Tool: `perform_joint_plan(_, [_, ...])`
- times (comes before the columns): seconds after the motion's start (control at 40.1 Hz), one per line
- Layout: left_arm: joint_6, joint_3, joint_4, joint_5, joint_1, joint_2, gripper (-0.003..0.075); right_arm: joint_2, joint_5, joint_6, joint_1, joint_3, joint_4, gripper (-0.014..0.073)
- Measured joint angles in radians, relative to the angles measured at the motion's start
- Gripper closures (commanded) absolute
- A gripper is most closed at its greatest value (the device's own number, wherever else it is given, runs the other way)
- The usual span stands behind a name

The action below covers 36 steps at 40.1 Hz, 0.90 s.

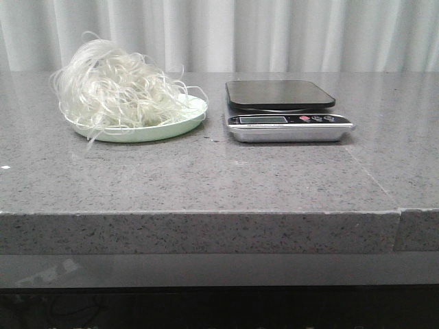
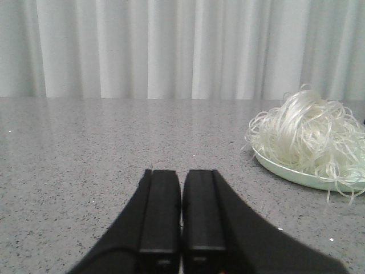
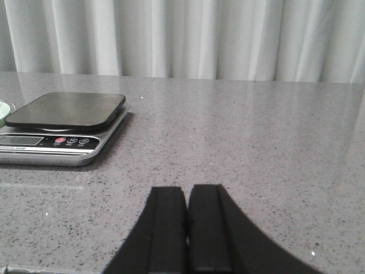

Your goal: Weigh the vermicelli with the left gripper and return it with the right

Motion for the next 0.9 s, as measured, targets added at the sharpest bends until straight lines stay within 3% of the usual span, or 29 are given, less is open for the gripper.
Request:
perform_joint_plan(0.624, [0.0,0.0,0.0,-0.004,0.0,0.0,0.0566,0.0,0.0,0.0,0.0,0.0,0.0,0.0435])
perform_joint_plan(0.898, [0.0,-0.01,-0.007,-0.082,0.0,0.0,0.0566,0.0,0.035,0.0,0.0,-0.041,0.045,0.0435])
